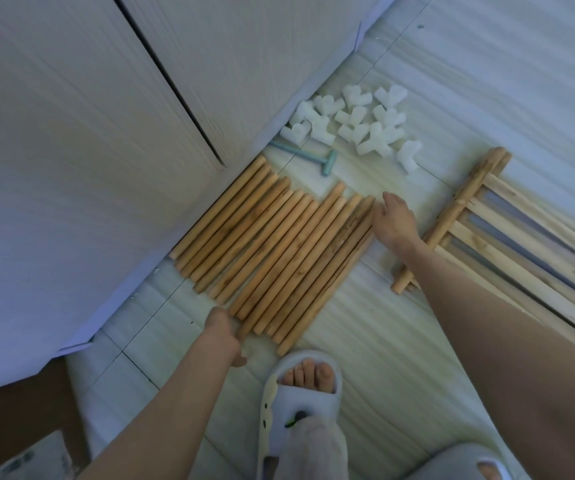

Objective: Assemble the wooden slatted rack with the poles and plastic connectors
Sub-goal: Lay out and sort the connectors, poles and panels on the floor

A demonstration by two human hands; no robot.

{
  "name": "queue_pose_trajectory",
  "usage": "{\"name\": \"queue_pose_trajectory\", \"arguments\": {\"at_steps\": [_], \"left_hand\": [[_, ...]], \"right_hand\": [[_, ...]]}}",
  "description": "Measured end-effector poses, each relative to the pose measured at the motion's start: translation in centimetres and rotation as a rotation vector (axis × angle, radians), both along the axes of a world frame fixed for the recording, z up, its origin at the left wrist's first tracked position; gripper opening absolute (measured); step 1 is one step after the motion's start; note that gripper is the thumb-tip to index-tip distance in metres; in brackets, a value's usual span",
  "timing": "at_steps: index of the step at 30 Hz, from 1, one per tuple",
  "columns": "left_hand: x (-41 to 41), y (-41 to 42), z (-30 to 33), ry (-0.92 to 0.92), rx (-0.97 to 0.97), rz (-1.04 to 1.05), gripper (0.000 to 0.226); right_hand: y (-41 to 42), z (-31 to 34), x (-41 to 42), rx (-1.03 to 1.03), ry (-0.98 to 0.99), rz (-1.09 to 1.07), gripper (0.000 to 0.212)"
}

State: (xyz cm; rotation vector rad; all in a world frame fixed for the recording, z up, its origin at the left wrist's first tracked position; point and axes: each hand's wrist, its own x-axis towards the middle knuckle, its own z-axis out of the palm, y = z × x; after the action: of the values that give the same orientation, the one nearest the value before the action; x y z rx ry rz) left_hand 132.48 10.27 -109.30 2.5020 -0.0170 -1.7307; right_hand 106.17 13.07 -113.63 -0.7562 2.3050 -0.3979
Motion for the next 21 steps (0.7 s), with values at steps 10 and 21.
{"name": "queue_pose_trajectory", "arguments": {"at_steps": [10,21], "left_hand": [[-1.5,-0.5,-0.2,0.1,0.045,-0.014,0.038],[-2.0,0.3,-0.4,0.212,0.09,0.0,0.042]], "right_hand": [[-2.3,-0.5,0.1,0.014,-0.001,0.086,0.034],[-0.8,0.3,-0.4,-0.057,-0.157,-0.014,0.048]]}}
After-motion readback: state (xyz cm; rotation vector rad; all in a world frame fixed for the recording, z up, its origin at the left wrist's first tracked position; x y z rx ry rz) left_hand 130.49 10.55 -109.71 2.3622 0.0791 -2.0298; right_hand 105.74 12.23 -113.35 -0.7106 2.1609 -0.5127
